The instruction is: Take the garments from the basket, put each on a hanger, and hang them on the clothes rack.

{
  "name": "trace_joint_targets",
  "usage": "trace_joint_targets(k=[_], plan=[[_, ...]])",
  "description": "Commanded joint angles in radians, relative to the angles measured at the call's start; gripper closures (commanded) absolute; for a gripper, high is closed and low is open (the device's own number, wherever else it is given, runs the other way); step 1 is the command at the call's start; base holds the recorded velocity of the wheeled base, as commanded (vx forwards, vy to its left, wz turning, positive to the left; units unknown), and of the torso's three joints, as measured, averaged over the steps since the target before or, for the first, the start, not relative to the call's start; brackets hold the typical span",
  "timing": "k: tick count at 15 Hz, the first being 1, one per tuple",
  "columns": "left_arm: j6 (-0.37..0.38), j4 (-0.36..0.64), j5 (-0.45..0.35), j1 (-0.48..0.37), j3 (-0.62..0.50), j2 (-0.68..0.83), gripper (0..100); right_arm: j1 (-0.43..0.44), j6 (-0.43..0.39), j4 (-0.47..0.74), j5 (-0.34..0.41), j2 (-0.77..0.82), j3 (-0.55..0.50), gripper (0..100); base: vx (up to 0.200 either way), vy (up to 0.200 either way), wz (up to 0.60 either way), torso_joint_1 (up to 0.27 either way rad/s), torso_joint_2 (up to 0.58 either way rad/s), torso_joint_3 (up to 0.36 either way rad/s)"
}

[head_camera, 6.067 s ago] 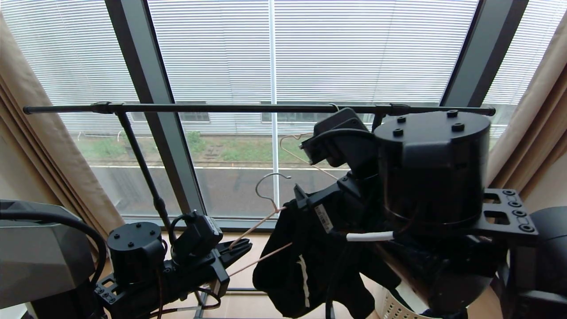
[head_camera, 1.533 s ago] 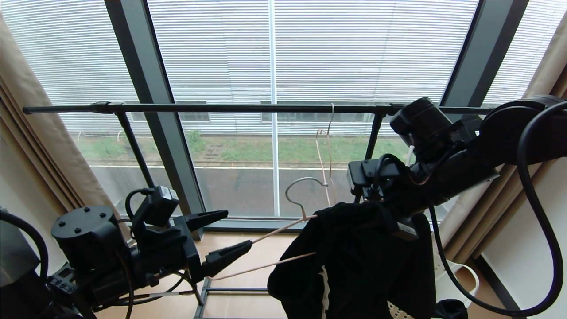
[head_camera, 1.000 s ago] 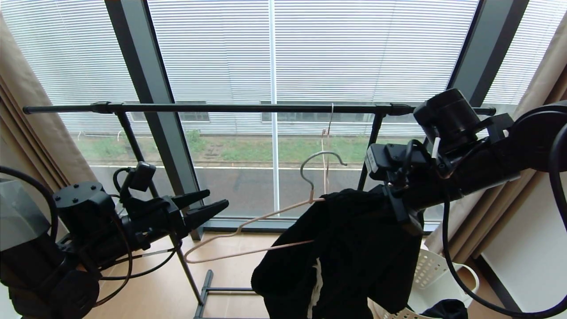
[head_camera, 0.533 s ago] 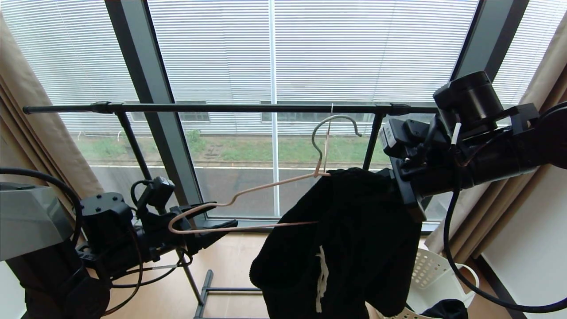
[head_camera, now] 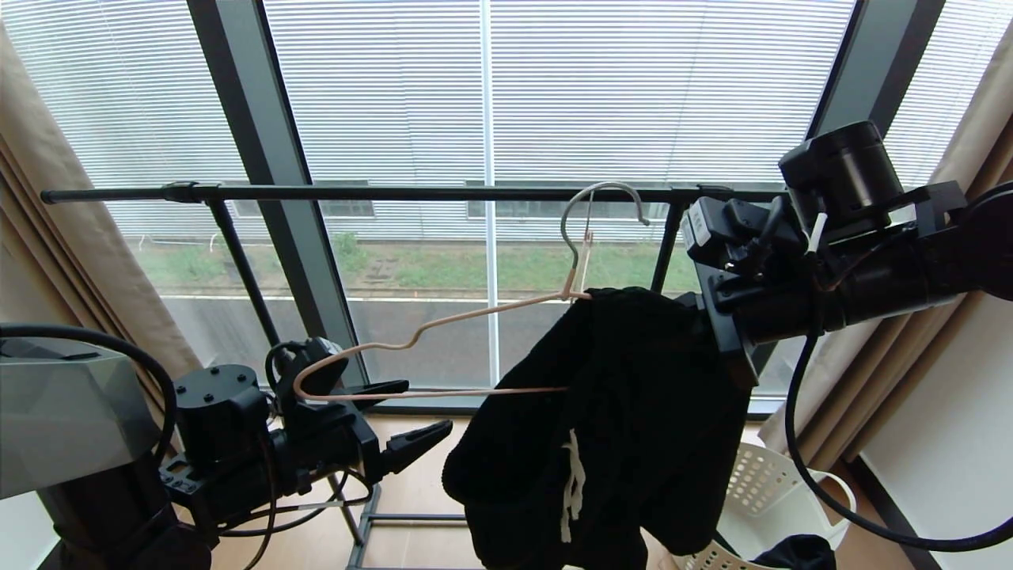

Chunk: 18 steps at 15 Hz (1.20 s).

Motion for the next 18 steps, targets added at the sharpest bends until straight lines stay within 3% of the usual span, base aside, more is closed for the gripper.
trace_joint_targets(k=[1,4,8,10,11,12,18], plan=[[0.016,-0.003,0.0,-0.005,0.014,0.005,0,0.0,0.008,-0.021,0.0,0.004,0.004,100,0.0,0.0,0.0,0.0,0.0,0.0],[0.051,-0.003,0.001,-0.019,0.023,0.005,0,0.0,0.01,-0.027,0.002,0.001,0.002,100,0.0,0.0,0.0,0.0,0.0,0.0],[0.042,-0.003,0.003,-0.032,0.023,0.006,0,-0.003,0.008,-0.08,0.051,-0.005,0.05,100,0.0,0.0,0.0,0.0,0.0,0.0],[0.001,-0.003,0.001,-0.029,0.015,0.005,0,-0.018,0.008,-0.115,0.06,-0.01,0.078,100,0.0,0.0,0.0,0.0,0.0,0.0],[-0.068,-0.003,0.0,-0.029,0.011,0.002,0,-0.032,0.008,-0.129,0.083,-0.026,0.099,100,0.0,0.0,0.0,0.0,0.0,0.0],[-0.087,-0.003,0.0,-0.034,0.008,0.002,0,-0.046,0.008,-0.138,0.104,-0.031,0.11,100,0.0,0.0,0.0,0.0,0.0,0.0],[-0.099,-0.003,-0.002,-0.082,0.028,0.005,0,-0.061,0.008,-0.153,0.114,-0.023,0.108,100,0.0,0.0,0.0,0.0,0.0,0.0]])
